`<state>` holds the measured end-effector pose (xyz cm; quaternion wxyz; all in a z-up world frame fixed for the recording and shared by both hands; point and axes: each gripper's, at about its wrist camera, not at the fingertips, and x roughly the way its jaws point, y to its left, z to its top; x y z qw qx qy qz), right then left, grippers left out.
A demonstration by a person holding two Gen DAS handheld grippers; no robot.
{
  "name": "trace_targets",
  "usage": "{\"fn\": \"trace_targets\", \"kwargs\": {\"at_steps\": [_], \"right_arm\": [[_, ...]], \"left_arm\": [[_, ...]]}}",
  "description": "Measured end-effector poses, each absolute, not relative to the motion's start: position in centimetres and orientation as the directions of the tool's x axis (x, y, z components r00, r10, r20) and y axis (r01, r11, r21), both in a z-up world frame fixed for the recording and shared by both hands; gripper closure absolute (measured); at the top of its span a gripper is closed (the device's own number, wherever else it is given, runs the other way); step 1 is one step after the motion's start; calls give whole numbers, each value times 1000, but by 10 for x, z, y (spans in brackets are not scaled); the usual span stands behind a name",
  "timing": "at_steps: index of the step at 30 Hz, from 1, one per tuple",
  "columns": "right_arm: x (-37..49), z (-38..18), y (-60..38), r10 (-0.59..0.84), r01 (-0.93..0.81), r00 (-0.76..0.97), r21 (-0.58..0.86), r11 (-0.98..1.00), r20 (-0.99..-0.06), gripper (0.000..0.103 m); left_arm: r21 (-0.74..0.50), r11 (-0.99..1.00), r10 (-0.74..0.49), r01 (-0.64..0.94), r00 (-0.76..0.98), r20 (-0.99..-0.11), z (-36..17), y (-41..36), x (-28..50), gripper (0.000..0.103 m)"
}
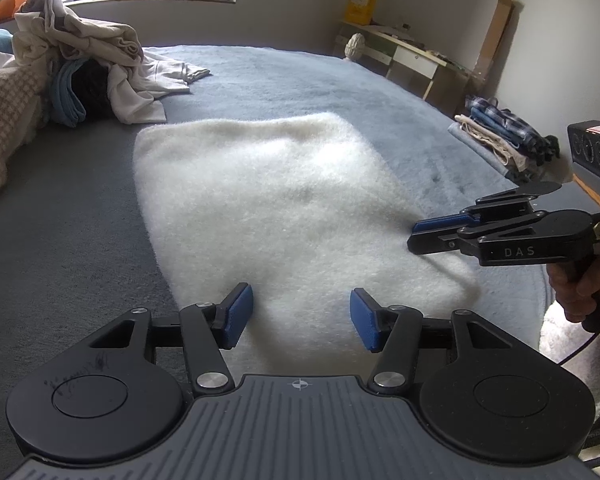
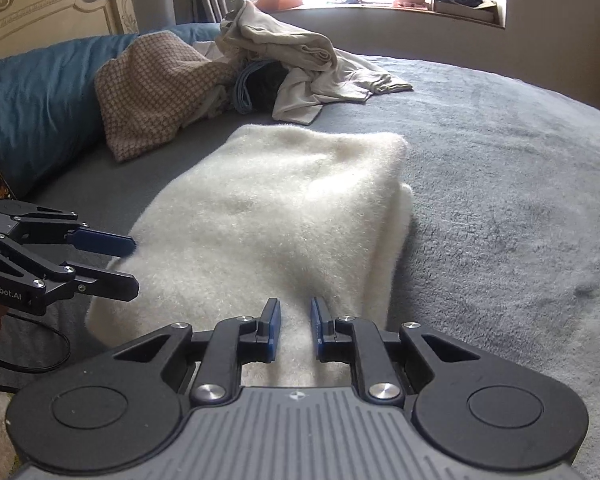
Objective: Fold clothes
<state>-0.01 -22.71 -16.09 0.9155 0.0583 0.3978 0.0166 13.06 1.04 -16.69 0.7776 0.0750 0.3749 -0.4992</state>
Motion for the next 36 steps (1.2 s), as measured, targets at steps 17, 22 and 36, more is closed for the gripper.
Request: {"fn": "trace_targets", "kwargs": {"at_steps": [17, 22, 36], "right_arm": [[1, -164, -229, 77, 42, 688, 145, 989, -721, 86], [1, -165, -230, 80, 41, 686, 148, 988, -723, 85], [2, -166, -229, 81, 42, 687, 151, 988, -722, 85]], "left_arm": [[-256, 516, -731, 818, 265, -629, -155, 2, 145, 49], [-237, 522, -710, 819, 264, -653, -163, -5, 142, 49], [-233, 528, -704, 817, 268, -658, -163, -5, 140, 49]]}}
